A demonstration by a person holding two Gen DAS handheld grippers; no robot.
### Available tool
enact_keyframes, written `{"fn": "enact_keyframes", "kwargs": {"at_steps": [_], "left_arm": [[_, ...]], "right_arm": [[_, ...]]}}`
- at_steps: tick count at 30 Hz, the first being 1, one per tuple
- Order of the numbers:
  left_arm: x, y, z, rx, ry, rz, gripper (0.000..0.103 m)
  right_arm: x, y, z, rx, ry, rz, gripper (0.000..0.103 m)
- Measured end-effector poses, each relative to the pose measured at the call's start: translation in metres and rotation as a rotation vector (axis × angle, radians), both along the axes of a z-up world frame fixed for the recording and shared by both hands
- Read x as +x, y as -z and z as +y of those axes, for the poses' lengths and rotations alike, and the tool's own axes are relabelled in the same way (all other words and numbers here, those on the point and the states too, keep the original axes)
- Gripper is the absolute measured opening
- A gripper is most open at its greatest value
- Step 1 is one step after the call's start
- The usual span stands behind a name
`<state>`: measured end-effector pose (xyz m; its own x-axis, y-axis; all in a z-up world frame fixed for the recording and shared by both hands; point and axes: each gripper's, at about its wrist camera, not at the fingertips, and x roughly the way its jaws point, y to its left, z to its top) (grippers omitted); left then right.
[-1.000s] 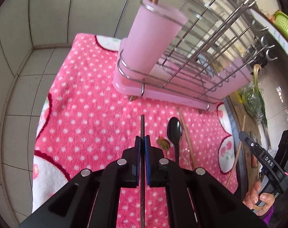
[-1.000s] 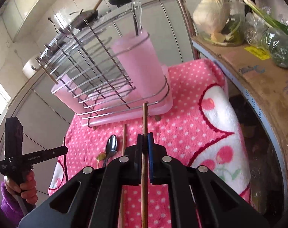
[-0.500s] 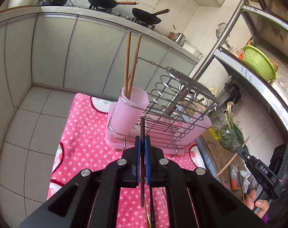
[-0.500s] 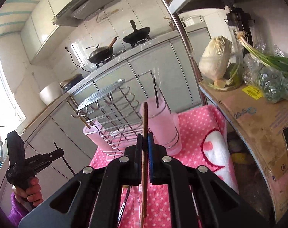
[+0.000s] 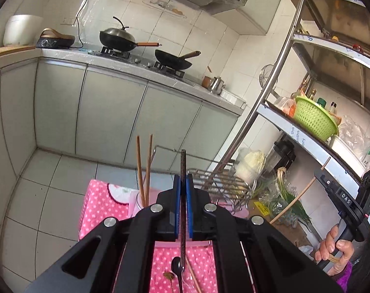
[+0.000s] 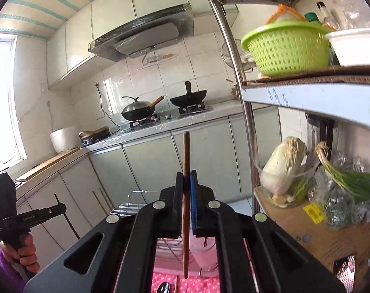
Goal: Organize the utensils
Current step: 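Lift both chopsticks and carry them above the pink cup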
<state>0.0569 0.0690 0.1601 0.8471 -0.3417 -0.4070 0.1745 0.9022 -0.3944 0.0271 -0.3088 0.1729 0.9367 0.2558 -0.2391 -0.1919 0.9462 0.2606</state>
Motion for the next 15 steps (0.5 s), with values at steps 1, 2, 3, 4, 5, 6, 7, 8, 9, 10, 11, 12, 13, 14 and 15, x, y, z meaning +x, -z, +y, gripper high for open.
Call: {"fn": "enact_keyframes", "kwargs": {"at_steps": [1,2,3,4,5,6,7,8,9,10,11,12,13,14,15], "left_arm": [[0.003,-0.006,0.001,0.001,-0.009,-0.017,0.004],[0.005,-0.011,0.003,-0.003,-0.018,-0.034,0.004],[0.008,-0.017,0.005,-0.008,-0.026,-0.052,0.004],[0.011,-0.021,0.007,-0.010,-0.038,-0.066,0.004],[0.016,-0.023,0.009,-0.009,-0.048,-0.073,0.004],[0.020,-0.025,0.010,-0.006,-0.056,-0.078,0.004],[0.025,-0.027,0.011,-0.001,-0.066,-0.084,0.004],[0.030,-0.027,0.011,0.009,-0.079,-0.087,0.004],[0.035,-0.026,0.011,0.021,-0.091,-0.087,0.004],[0.040,-0.025,0.011,0.028,-0.101,-0.085,0.004],[0.045,-0.023,0.012,0.034,-0.109,-0.083,0.004],[0.049,-0.020,0.012,0.036,-0.118,-0.079,0.004],[0.053,-0.016,0.012,0.036,-0.125,-0.075,0.004],[0.058,-0.012,0.012,0.036,-0.130,-0.072,0.004],[0.063,-0.008,0.012,0.042,-0.138,-0.070,0.004]], "right_arm": [[0.005,-0.006,0.000,-0.002,0.009,-0.015,0.006],[0.010,-0.011,0.001,-0.003,0.017,-0.026,0.006],[0.015,-0.015,0.001,-0.003,0.022,-0.034,0.006],[0.018,-0.017,0.002,-0.001,0.028,-0.040,0.006],[0.023,-0.018,0.002,-0.003,0.034,-0.044,0.006],[0.027,-0.019,0.003,-0.012,0.043,-0.047,0.006],[0.032,-0.018,0.005,-0.027,0.056,-0.052,0.006],[0.037,-0.017,0.006,-0.037,0.064,-0.054,0.006],[0.041,-0.016,0.006,-0.042,0.066,-0.051,0.006],[0.047,-0.013,0.007,-0.043,0.067,-0.041,0.006],[0.050,-0.011,0.008,-0.044,0.067,-0.036,0.006],[0.054,-0.009,0.009,-0.045,0.069,-0.032,0.006],[0.060,-0.005,0.010,-0.050,0.071,-0.024,0.006],[0.063,-0.001,0.011,-0.052,0.072,-0.018,0.006],[0.067,0.002,0.012,-0.053,0.071,-0.011,0.006]]}}
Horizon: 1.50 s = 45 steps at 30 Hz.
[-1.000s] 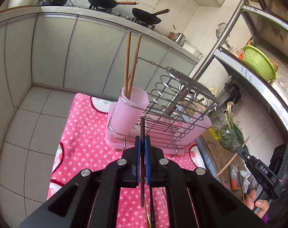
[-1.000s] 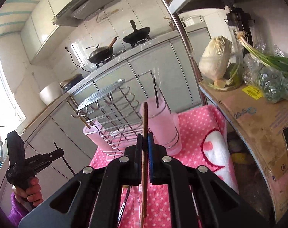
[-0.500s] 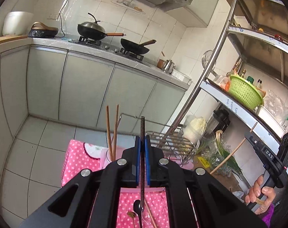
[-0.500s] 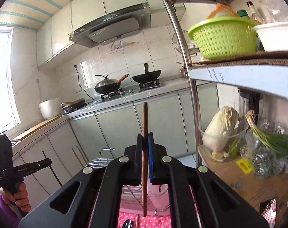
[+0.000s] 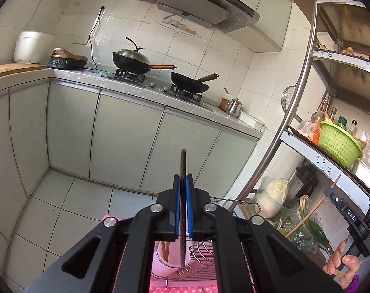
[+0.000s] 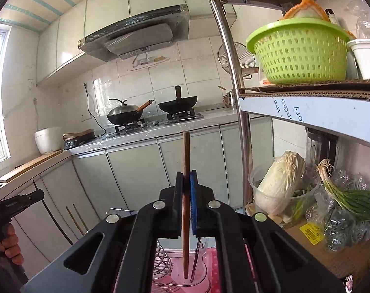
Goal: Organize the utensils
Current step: 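Lift both chopsticks and carry them above the pink cup, then lower both chopsticks into the pink cup and open both tools, then move both tools back down to the utensils beside the rack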
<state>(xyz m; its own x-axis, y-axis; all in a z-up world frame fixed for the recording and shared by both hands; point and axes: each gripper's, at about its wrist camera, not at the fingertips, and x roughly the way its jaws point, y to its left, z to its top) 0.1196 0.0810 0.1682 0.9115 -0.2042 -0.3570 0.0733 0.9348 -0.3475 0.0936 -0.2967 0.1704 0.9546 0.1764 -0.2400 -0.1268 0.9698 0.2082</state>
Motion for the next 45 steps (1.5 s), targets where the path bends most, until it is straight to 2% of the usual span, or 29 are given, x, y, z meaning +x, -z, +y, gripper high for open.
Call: {"fn": "enact_keyframes", "kwargs": {"at_steps": [5,22,26,33,36,37,38,39,41,45], "left_arm": [[0.016,0.024,-0.009,0.070,-0.035,0.031,0.004],[0.040,0.104,-0.021,0.052,0.015,0.222,0.004],[0.047,0.114,-0.019,0.026,0.020,0.260,0.004],[0.049,0.119,-0.024,0.031,0.022,0.275,0.004],[0.047,0.119,-0.023,0.028,0.015,0.266,0.009],[0.047,0.118,-0.023,0.031,0.014,0.266,0.016],[0.046,0.117,-0.023,0.030,0.015,0.263,0.021],[0.044,0.115,-0.022,0.025,0.016,0.257,0.031],[0.041,0.112,-0.019,0.016,0.009,0.246,0.036],[0.033,0.104,-0.014,-0.002,0.002,0.233,0.037]], "right_arm": [[0.013,0.019,0.002,0.002,-0.005,0.044,0.006],[0.029,0.097,-0.013,0.099,-0.017,0.258,0.006],[0.035,0.101,-0.014,0.110,-0.020,0.277,0.006],[0.044,0.102,-0.018,0.126,-0.018,0.296,0.006],[0.047,0.104,-0.020,0.144,-0.024,0.317,0.006],[0.047,0.106,-0.021,0.150,-0.027,0.328,0.007],[0.047,0.107,-0.021,0.154,-0.029,0.337,0.014],[0.048,0.108,-0.022,0.160,-0.030,0.344,0.031],[0.044,0.111,-0.025,0.180,-0.025,0.345,0.047],[0.035,0.110,-0.027,0.174,-0.027,0.341,0.047]]}}
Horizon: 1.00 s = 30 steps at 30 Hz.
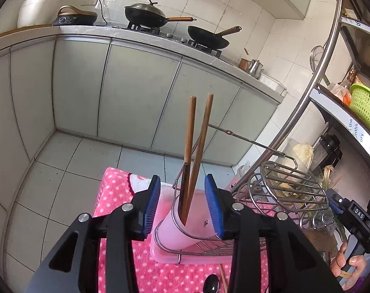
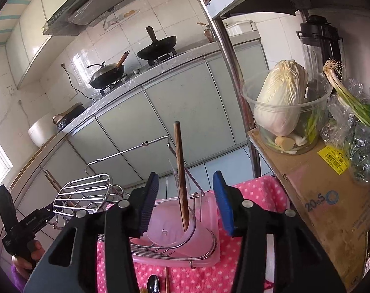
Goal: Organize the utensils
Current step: 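Move both tools back down to the utensils beside the rack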
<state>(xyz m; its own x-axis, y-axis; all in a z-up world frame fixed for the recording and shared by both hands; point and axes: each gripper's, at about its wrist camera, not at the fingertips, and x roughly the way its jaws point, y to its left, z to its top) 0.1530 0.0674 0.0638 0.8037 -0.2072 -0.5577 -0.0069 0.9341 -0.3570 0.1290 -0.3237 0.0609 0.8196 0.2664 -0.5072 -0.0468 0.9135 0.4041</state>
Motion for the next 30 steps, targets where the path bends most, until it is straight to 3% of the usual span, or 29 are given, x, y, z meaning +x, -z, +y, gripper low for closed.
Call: {"fn": "enact_keyframes", "kwargs": {"at_steps": [8,15,21,27,30], "left_arm": [[-0.032,-0.001,0.007,-0.035,0.004,0.013,0.037],[-0.063,0.014,0.000,-0.041,0.053,0.065,0.037],[-0.071,0.063,-0.023,-0.072,0.153,0.255,0.036],[-0.067,0.126,-0.056,-0.074,0.247,0.496,0.028],[-0.063,0.145,-0.072,-0.061,0.278,0.567,0.024]], "right_arm": [[-0.042,0.001,-0.001,-0.022,0.010,-0.003,0.047],[-0.083,0.029,0.011,-0.032,-0.026,0.063,0.047],[-0.097,0.070,0.024,-0.026,-0.071,0.170,0.047],[-0.099,0.102,0.031,0.006,-0.116,0.263,0.047],[-0.099,0.115,0.035,0.011,-0.139,0.301,0.047]]}}
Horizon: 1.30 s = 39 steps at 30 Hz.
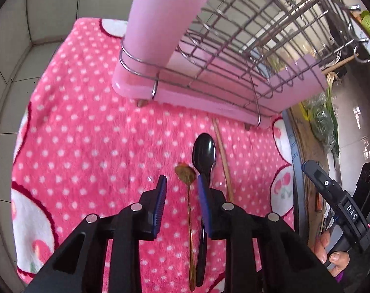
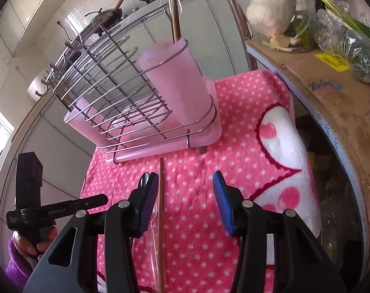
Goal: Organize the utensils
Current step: 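Move both tools back down to the utensils beside the rack, then grasp the gold utensil with the left tool while the right tool grasps a wooden chopstick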
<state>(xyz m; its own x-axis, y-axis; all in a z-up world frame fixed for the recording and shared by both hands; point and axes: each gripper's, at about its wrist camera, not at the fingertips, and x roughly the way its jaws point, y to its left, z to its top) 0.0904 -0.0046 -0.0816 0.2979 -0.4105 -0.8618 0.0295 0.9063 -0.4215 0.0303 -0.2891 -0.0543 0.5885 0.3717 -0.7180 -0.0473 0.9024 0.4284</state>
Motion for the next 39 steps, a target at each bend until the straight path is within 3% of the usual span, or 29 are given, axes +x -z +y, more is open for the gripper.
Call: {"fn": "enact_keyframes", "kwargs": {"at_steps": [8,11,13,16,23,30,36,39], "left_arm": [[0.013,0.029,-0.033,0.102,0.060,0.082,0.019],[0.018,0.038,-0.037,0.099,0.054,0.102,0.017],[0.019,0.039,-0.038,0.105,0.051,0.093,0.006],[0.017,0.035,-0.032,0.094,0.035,0.079,0.001],[0.005,0.016,0.002,0.115,-0.022,-0.002,0.001],[-0.002,0.002,0.032,0.052,-0.062,-0.035,0.001],[-0.002,-0.003,0.042,0.006,-0.062,-0.054,0.001],[-0.005,-0.005,0.046,-0.003,-0.060,-0.062,0.001]], "right_arm": [[0.004,0.016,0.004,0.025,-0.039,0.045,0.047],[0.007,0.019,0.006,0.028,-0.054,0.057,0.047],[0.010,0.022,0.009,0.031,-0.064,0.066,0.047],[0.016,0.026,0.017,0.042,-0.091,0.085,0.047],[0.046,0.037,0.054,-0.013,-0.166,0.148,0.016],[0.072,0.058,0.094,-0.133,-0.191,0.239,0.016],[0.083,0.070,0.107,-0.216,-0.163,0.248,0.016],[0.081,0.068,0.111,-0.236,-0.166,0.231,0.006]]}}
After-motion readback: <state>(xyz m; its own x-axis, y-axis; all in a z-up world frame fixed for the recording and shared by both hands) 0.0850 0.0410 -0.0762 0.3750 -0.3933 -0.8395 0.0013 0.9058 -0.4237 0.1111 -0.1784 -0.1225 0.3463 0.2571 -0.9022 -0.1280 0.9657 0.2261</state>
